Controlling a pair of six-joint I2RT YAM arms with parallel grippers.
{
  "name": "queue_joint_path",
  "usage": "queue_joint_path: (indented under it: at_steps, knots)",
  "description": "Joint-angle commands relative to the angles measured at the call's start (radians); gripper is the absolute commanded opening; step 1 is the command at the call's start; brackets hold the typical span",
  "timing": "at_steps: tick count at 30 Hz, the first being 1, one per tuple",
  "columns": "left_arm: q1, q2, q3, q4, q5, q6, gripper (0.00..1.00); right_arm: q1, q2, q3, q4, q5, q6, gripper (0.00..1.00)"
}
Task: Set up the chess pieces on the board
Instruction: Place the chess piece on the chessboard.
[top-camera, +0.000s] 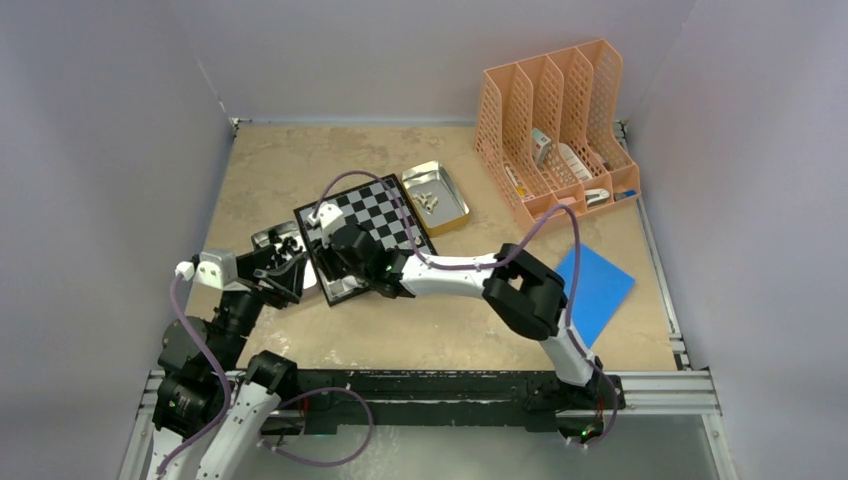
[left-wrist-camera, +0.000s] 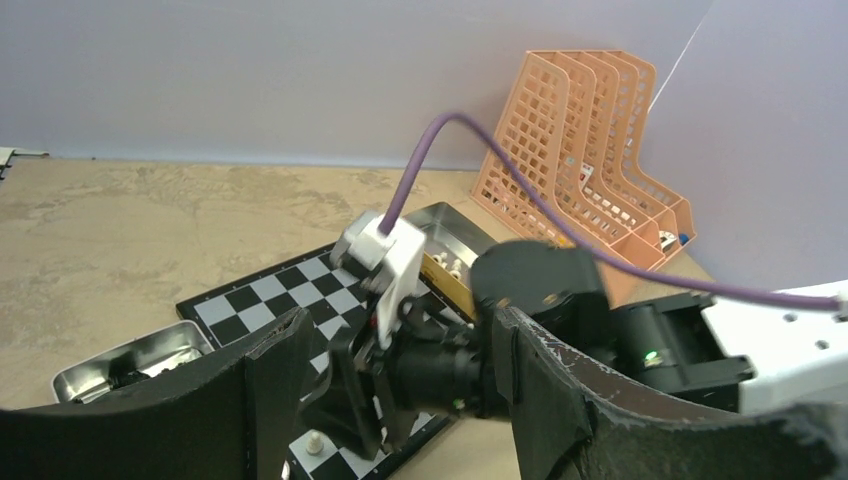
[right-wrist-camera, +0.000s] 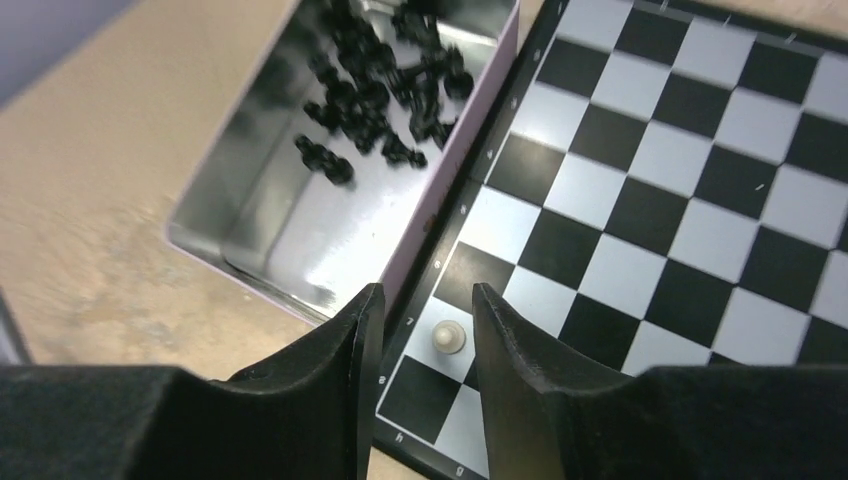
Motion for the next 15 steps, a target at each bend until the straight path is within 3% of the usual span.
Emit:
queue_joint_path:
  at_steps: [1, 10, 15]
  knots:
    - [-0.002, 0.018, 0.020, 0.008, -0.004, -0.014, 0.66, -0.018, -0.131, -0.012, 0.021, 0.011, 0.001, 0.42]
    - [-0.003, 0.103, 0.025, -0.031, 0.063, -0.027, 0.70, -0.161, -0.256, -0.077, -0.004, 0.048, 0.022, 0.37]
    - [-0.003, 0.207, 0.028, -0.033, 0.122, -0.014, 0.74, -0.259, -0.265, -0.075, -0.073, 0.141, 0.015, 0.34]
